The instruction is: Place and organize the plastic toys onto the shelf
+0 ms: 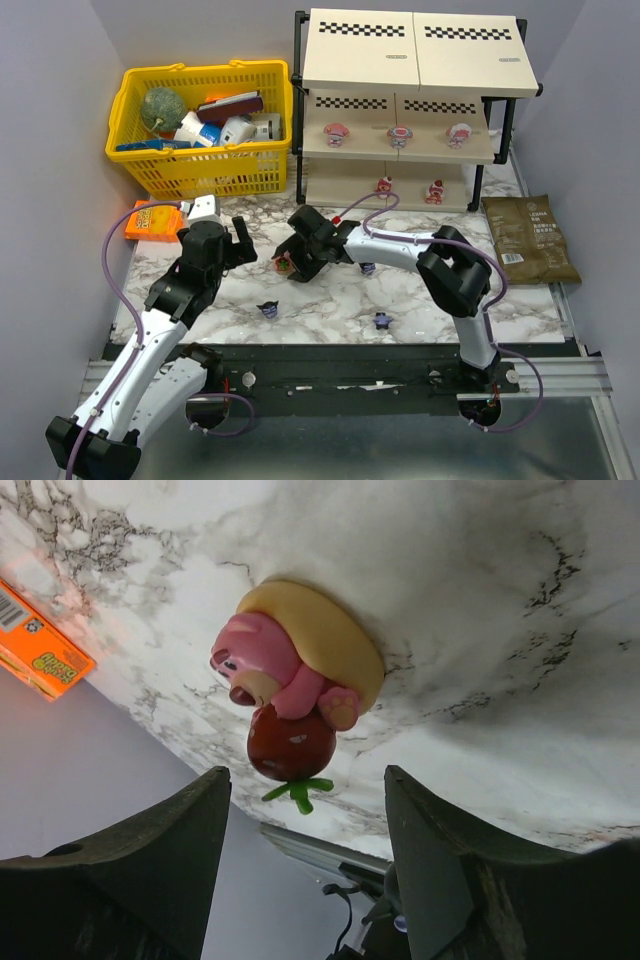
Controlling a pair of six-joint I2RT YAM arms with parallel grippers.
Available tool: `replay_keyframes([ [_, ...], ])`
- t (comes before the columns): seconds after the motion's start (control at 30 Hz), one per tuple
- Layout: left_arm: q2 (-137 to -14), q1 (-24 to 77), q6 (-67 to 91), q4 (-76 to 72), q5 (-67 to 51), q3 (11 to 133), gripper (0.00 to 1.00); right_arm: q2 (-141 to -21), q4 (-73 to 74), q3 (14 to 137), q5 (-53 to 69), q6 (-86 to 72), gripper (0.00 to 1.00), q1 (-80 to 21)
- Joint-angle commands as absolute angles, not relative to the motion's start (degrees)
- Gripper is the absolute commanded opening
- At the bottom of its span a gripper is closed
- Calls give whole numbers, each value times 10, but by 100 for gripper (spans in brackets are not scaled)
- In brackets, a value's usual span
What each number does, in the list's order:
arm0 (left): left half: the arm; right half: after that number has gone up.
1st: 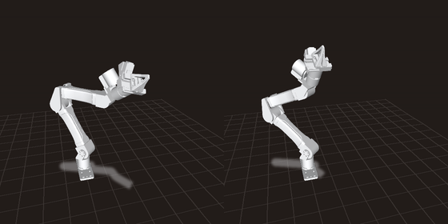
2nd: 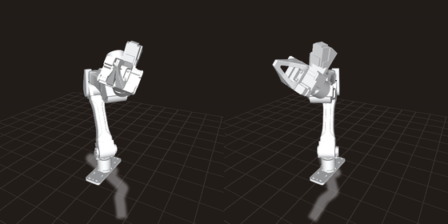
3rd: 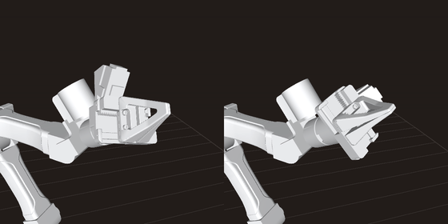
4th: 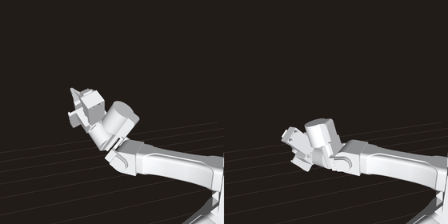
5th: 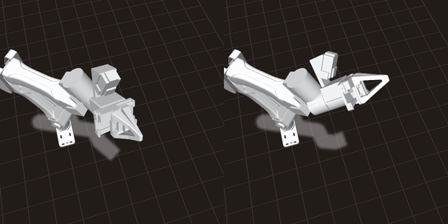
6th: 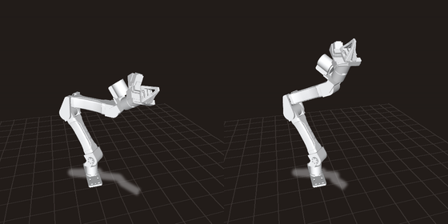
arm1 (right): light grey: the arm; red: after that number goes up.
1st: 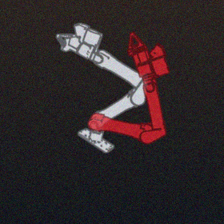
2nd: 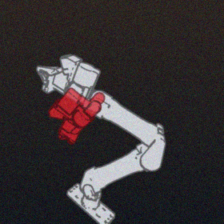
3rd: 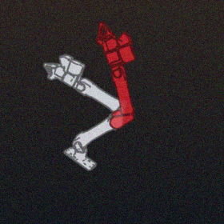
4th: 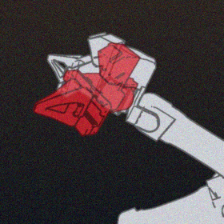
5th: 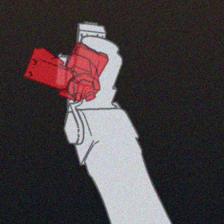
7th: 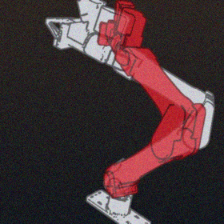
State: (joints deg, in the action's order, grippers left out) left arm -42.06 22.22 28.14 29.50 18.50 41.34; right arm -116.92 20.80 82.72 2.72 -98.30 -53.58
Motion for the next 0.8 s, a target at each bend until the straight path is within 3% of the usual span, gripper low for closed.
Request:
replay_keyframes([
  [0.0, -421, 220, 285, 297, 197, 405, 99, -1190, 229, 848, 32, -998, 70, -539],
  [0.23, -421, 220, 284, 299, 197, 405, 99, -1204, 229, 860, 28, -1000, 61, -538],
  [0.47, -423, 220, 283, 298, 197, 405, 99, -1206, 222, 861, 25, -1000, 35, -538],
  [0.77, -425, 220, 282, 298, 198, 405, 99, -1176, 214, 846, 4, -989, 8, -526],
])
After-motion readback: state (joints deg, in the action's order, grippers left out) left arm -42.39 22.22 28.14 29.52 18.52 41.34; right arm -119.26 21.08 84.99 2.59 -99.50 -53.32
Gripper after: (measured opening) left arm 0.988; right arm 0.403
